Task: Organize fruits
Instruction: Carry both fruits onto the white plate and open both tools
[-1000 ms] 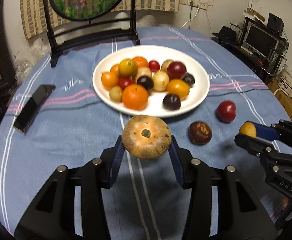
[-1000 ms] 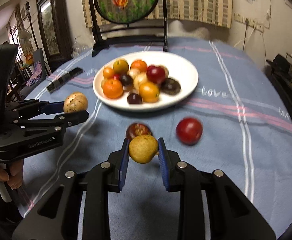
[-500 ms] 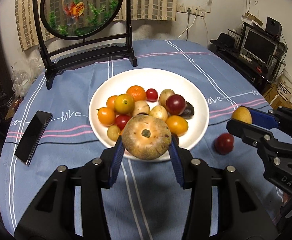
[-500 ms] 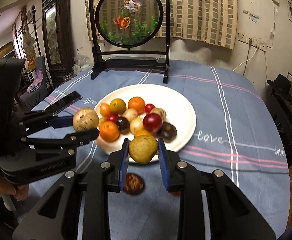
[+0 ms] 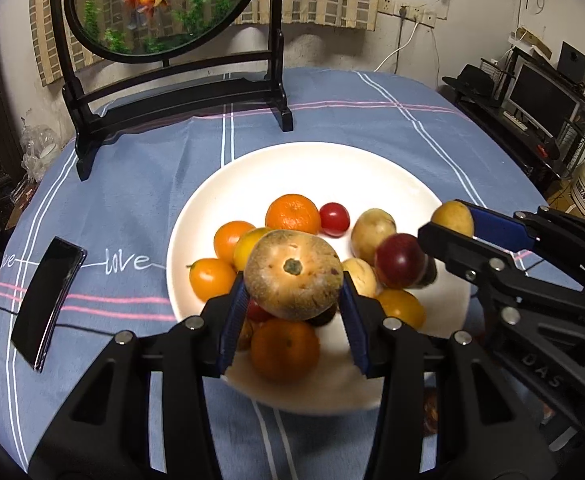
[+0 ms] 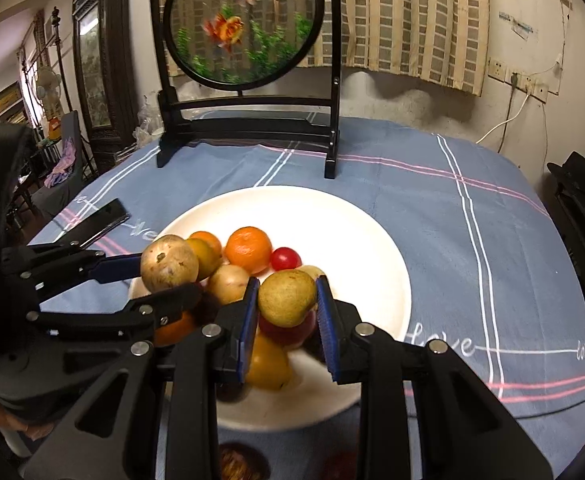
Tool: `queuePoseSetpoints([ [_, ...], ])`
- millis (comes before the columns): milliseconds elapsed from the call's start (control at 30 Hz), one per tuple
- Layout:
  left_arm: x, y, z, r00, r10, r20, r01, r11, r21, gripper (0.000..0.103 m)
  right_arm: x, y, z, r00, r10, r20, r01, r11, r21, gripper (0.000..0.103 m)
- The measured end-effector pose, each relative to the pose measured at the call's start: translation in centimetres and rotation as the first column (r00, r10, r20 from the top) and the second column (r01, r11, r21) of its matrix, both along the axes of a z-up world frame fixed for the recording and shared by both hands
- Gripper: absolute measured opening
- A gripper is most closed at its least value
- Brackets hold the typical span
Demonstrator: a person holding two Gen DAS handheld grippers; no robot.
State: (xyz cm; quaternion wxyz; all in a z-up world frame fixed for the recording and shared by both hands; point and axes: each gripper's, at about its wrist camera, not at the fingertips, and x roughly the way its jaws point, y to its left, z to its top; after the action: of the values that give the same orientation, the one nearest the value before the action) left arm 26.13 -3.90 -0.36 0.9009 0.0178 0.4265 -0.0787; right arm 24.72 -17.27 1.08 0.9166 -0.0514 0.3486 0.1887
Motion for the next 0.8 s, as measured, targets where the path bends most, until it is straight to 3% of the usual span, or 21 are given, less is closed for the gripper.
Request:
queuePoseSetpoints([
  [633,2.9,0.6,-2.2,0.997,0.047,-0.066,-0.049,0.998,-0.032,0.046,3.1,0.5,-1.9,0.999,-0.027,-0.036,0.027,0.999,-0.019,0.030],
  [800,2.6,0.4,-2.0,0.997,0.054,-0.062,-0.055,0.998,-0.012,0.050,3.0,0.1,-1.9,0.998,-0.032,-0.047,0.032,0.999,-0.007,0.032],
])
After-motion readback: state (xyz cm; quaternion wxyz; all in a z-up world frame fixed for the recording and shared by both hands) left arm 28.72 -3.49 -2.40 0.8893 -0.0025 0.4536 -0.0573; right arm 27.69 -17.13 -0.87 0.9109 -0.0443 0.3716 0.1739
